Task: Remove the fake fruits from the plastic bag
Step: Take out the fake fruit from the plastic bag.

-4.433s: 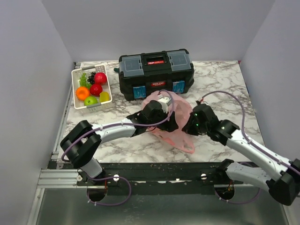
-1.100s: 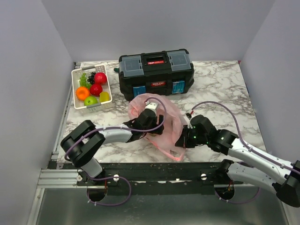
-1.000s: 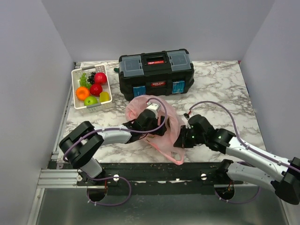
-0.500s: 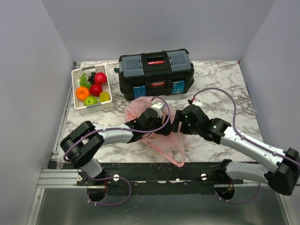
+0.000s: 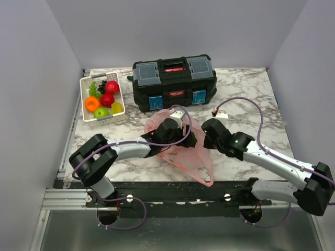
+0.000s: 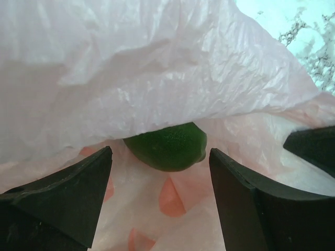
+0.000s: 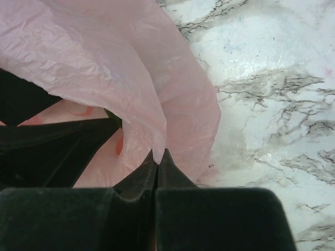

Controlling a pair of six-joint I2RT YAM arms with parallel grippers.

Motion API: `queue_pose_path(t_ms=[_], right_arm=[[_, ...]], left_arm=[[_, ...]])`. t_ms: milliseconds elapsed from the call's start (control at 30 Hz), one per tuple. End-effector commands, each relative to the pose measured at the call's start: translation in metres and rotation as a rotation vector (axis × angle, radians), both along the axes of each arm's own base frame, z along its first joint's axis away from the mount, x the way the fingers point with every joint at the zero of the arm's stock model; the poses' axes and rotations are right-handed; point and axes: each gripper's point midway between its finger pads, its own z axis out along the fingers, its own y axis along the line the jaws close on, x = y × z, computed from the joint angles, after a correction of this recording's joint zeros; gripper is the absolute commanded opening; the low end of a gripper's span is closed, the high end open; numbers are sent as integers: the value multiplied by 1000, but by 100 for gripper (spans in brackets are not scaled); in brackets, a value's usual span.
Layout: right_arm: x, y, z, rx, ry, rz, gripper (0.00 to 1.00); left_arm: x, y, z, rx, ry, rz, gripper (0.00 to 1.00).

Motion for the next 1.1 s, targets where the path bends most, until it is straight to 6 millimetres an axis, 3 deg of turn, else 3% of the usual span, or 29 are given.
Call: queue_pose_path(t_ms=[0,367,600,733,1067], right_arm=[[-4,0,2,30,-21,16,1],[-6,4,6,53,-25,42,1],[-8,2,5,57,-26,40,1],[-10,2,4,66,-22,40,1],[-12,-1,7,83,-31,34,1]], left_arm=[[7,-19,7,-31,-24,-24,75],[16,-38,-9,16,5,-42,77],[1,-48,-37,35,93,-79,78],[3,-49,-44,56,97,-84,76],[3,-47,-16,33,32,-106,55]])
